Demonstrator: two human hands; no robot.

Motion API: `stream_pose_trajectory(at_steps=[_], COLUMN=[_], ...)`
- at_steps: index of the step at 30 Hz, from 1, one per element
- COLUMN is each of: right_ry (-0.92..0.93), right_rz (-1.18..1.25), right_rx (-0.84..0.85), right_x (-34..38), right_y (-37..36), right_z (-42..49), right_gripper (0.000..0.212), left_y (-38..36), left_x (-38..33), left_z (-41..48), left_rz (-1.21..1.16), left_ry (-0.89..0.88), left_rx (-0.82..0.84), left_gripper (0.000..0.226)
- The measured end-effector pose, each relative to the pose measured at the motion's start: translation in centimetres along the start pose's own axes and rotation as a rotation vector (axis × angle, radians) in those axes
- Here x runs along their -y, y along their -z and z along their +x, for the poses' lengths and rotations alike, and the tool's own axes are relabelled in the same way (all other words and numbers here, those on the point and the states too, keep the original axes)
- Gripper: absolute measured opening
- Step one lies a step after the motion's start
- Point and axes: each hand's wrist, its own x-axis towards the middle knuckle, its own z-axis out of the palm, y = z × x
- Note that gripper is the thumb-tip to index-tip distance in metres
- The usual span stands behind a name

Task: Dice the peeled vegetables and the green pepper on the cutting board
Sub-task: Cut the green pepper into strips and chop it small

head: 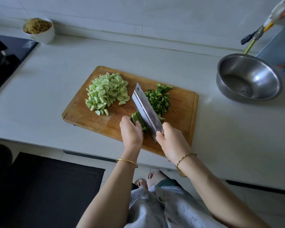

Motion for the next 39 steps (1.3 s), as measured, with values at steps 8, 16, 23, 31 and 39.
stream_pose_trajectory(at_steps=[8,16,23,31,39], right_ry=[-0.016,-0.036,-0.063,-0.038,-0.057], right_rz=[-0.071,-0.165,-0.157,-0.106,-0.091], right_rx=[-0.005,0.010,-0.010,-0.002,-0.006], right_x=[0.9,0.8,1.6,0.8,0.9], right_y=[-1.7,-2.2,-3.2,-2.6,-2.5], right_z=[1.0,0.2,1.7,1.2,1.4], right_gripper=[0.019,0.018,0.013,0.016,0.015], left_y=[0.1,0.1,0.4,0.2,0.2], left_x=[-0.2,-0.3,-0.4,-0.3,-0.1], left_z=[-0.2,-0.4,-0.8,-1.1,-1.5], left_rz=[0.064,0.076,0.080,0.097,0.117], left_ry=[-0.031,-0.027,-0.038,-0.069,-0.109], left_rx=[-0.003,-0.007,0.025,0.015,0.008], left_gripper=[0.008,0.015,0.013,0.016,0.021])
